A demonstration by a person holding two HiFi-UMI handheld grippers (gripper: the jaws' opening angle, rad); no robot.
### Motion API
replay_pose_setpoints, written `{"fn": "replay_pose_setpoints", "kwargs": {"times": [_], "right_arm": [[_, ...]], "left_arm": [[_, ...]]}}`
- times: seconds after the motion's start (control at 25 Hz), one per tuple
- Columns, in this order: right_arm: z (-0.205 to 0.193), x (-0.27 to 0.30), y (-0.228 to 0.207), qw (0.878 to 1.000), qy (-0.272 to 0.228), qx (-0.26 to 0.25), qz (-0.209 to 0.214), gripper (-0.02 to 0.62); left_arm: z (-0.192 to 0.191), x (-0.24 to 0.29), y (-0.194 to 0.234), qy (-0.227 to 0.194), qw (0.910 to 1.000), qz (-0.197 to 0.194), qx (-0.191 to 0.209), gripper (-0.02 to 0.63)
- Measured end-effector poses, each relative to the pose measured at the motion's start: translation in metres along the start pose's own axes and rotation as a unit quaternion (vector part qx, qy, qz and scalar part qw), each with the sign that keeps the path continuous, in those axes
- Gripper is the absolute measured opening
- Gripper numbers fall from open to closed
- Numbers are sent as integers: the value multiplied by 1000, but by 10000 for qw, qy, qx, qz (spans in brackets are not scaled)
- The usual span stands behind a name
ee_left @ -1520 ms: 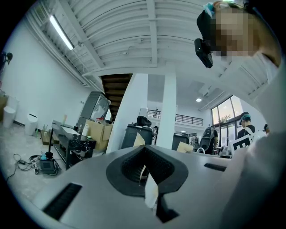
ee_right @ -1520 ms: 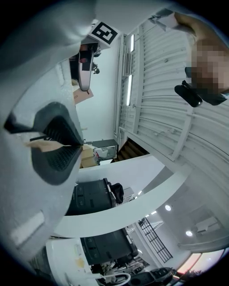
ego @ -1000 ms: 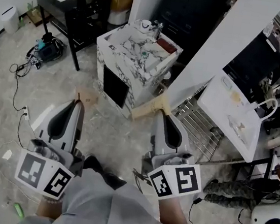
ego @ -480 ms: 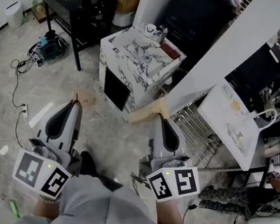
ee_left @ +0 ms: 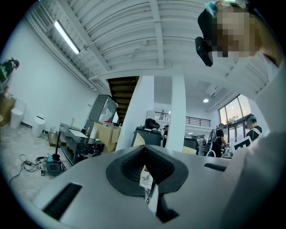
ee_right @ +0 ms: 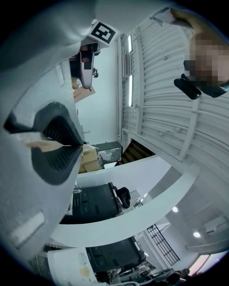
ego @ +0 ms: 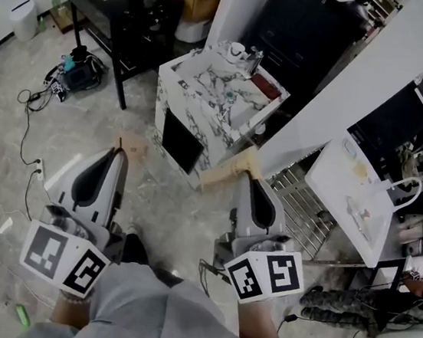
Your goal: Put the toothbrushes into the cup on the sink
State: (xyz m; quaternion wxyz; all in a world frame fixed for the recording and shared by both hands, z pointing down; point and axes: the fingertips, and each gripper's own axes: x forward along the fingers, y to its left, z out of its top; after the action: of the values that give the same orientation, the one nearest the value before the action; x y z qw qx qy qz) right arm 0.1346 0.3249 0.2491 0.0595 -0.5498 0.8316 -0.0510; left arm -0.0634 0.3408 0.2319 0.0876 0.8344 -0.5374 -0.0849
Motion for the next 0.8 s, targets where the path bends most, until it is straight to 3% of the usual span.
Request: {"fn": "replay_pose_setpoints", "kwargs": {"times": [0.8], "right_arm": [[0, 141, 33, 9993, -99, -75, -365, 2]], "left_arm": [[38, 88, 125, -19, 9992, -404, -14, 6]]}}
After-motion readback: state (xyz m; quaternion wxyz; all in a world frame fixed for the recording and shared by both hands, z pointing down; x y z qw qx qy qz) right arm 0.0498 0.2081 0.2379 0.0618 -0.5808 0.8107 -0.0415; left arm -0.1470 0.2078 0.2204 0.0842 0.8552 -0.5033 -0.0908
